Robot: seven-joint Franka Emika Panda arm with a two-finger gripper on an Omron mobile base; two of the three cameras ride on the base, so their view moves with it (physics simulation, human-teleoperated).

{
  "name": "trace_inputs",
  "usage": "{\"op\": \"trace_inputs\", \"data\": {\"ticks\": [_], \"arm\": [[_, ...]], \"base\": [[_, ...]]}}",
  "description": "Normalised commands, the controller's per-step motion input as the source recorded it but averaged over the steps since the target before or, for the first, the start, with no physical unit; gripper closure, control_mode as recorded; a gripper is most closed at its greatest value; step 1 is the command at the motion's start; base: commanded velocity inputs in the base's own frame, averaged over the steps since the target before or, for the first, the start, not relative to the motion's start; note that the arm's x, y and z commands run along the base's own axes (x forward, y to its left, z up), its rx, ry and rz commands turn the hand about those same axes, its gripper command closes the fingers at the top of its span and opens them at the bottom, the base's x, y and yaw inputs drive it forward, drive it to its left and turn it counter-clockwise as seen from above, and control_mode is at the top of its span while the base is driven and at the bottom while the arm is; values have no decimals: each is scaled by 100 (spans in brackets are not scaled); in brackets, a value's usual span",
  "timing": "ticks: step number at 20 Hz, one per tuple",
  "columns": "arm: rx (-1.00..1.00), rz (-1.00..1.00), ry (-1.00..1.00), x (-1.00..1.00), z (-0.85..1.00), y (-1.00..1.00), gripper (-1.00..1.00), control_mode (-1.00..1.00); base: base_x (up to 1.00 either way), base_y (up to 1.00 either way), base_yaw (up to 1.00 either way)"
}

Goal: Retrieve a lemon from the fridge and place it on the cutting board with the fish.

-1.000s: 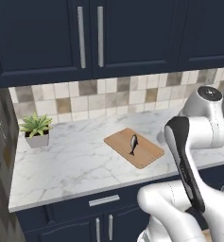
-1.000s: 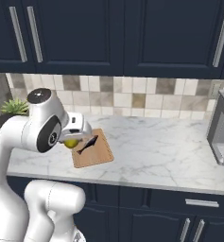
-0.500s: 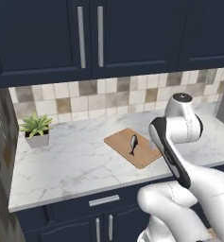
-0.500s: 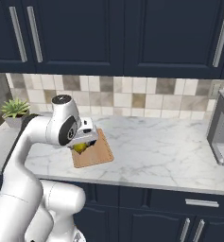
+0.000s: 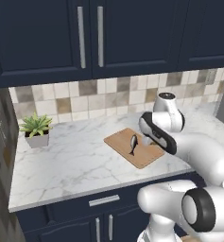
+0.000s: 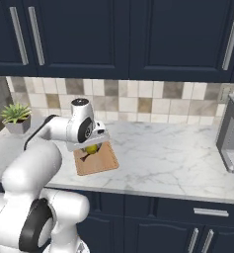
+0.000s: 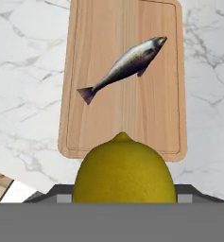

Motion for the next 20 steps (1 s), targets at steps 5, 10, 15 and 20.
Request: {"op": "trace_inputs", "data": {"ticks": [5,10,15,20], "arm": [[0,6,0,58,-52,0,100,-100],[0,4,0,37,-53,0,100,-100],[-2,3,0,37,-52,0,100,-100],[0,1,4,26,-43,0,100,-100]], "base": [[0,0,0],[0,0,0],[0,0,0],[0,0,0]]}}
